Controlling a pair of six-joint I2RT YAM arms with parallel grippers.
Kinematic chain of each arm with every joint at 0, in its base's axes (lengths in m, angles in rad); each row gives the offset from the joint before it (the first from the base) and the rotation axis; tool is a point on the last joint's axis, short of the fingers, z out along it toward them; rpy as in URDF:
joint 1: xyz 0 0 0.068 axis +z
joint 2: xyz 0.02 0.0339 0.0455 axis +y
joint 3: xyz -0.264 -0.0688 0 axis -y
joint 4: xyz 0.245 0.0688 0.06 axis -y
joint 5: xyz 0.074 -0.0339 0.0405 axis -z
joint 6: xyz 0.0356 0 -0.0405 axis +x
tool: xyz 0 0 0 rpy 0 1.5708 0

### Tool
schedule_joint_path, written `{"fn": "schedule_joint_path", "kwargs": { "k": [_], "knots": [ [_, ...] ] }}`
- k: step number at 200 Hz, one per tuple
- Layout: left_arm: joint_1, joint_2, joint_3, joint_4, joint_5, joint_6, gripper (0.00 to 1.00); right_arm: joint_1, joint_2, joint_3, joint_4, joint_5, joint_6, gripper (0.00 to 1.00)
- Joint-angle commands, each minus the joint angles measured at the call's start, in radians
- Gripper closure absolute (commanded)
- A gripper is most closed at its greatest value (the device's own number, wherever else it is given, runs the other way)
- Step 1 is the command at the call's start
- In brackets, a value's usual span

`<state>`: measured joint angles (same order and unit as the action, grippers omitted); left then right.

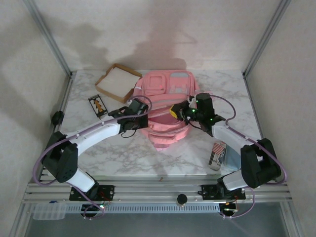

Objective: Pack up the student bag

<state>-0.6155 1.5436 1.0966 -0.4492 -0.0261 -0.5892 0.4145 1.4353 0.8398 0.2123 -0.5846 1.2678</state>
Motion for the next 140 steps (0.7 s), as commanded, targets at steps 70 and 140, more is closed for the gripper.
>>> {"fn": "schedule_joint_path", "kwargs": {
  "k": [70,140],
  "knots": [
    [0.236,0.07,-0.065,0.224,-0.112,0.126,1.0,-0.105,-0.031,0.055,-0.04,0.007,-0.07,1.0],
    [0.125,0.092,-0.112,0.348,-0.11,0.168,1.0,-0.177,0.066,0.153,-0.116,-0.095,-0.211,1.0]
  ]
}}
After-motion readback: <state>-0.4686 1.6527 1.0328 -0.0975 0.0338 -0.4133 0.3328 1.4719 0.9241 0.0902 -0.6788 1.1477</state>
